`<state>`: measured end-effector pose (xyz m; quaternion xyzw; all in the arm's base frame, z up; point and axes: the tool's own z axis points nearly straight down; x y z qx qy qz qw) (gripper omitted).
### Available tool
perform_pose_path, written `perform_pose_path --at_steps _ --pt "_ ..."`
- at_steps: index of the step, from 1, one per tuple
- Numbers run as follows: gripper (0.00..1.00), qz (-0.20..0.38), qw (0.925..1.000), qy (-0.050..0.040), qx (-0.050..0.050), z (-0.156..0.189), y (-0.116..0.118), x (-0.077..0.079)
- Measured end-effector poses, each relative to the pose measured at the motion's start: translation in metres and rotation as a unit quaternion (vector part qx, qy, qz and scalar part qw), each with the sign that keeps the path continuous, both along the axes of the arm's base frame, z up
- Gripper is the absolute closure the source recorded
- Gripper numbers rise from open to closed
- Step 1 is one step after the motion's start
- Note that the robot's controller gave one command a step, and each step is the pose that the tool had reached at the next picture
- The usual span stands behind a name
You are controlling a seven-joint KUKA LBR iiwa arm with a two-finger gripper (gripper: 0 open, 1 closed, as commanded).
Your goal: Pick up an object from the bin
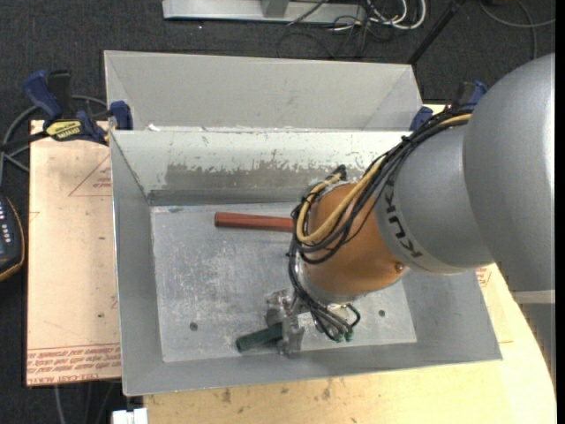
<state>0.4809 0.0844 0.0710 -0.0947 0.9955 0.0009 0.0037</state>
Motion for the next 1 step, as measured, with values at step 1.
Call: perform_pose_path --at_steps 1 --pt "1.0 -0.047 0.9989 -0.002 0.0 0.158 -0.0306 0.0095"
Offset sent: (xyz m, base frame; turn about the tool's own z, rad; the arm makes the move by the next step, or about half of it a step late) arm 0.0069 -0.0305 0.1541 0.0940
